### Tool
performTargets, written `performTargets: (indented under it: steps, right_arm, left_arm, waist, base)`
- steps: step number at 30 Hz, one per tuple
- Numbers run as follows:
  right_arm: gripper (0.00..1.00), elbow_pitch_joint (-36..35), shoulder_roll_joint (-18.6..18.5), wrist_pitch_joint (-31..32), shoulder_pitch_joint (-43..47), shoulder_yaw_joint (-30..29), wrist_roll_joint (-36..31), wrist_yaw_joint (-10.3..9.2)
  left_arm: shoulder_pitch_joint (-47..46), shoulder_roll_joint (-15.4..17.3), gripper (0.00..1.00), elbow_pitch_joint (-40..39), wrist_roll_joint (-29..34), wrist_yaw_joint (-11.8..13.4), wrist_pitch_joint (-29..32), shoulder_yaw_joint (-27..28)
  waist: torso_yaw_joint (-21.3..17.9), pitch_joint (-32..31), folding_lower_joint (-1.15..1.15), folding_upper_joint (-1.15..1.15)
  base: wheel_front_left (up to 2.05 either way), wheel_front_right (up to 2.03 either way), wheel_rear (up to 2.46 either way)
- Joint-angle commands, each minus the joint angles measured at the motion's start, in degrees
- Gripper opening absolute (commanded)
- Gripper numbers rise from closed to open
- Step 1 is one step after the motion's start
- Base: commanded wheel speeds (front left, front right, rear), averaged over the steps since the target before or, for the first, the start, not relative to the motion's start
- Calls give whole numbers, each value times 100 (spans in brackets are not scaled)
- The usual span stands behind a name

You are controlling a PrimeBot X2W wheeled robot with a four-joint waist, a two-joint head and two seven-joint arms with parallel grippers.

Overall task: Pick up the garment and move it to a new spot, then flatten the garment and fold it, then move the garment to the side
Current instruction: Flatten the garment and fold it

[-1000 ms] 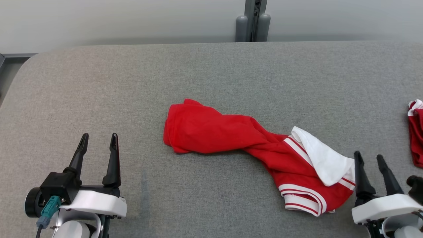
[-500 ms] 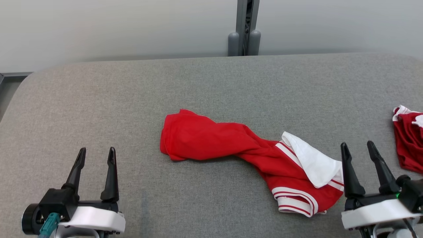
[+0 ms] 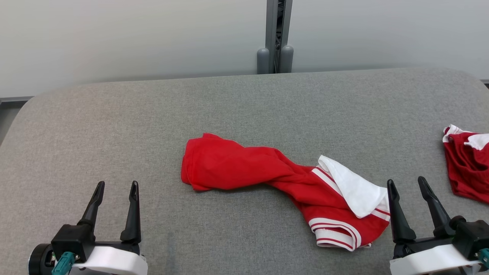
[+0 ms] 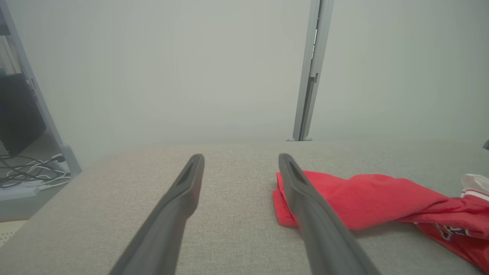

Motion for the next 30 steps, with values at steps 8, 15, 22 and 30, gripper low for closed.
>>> performTargets:
  steps: [8, 15, 22, 30]
  right_arm:
    - [100, -28, -41, 47, -24, 13, -43, 3]
    - [100, -66, -67, 92, -90, 32, -68, 4]
    - [100, -89, -67, 119, -162, 139, -57, 3]
    - [100, -45, -50, 57, -348, 244, -12, 4]
  left_arm:
    - [-173, 85, 100, -8, 59, -44, 182, -127]
    - [-540, 71, 100, 351, 64, -391, 552, -558]
    - [-1149, 21, 100, 1238, 22, -983, 1119, -1090]
    - [-2161, 197, 100, 2583, 322, -1449, 1443, -1715]
  waist:
    - [-13, 59, 0, 0]
    - [-53, 220, 0, 0]
    - [-177, 439, 0, 0]
    - [-517, 726, 0, 0]
  base:
    - [0, 0, 0]
    - [0, 0, 0]
    - [0, 0, 0]
    - [0, 0, 0]
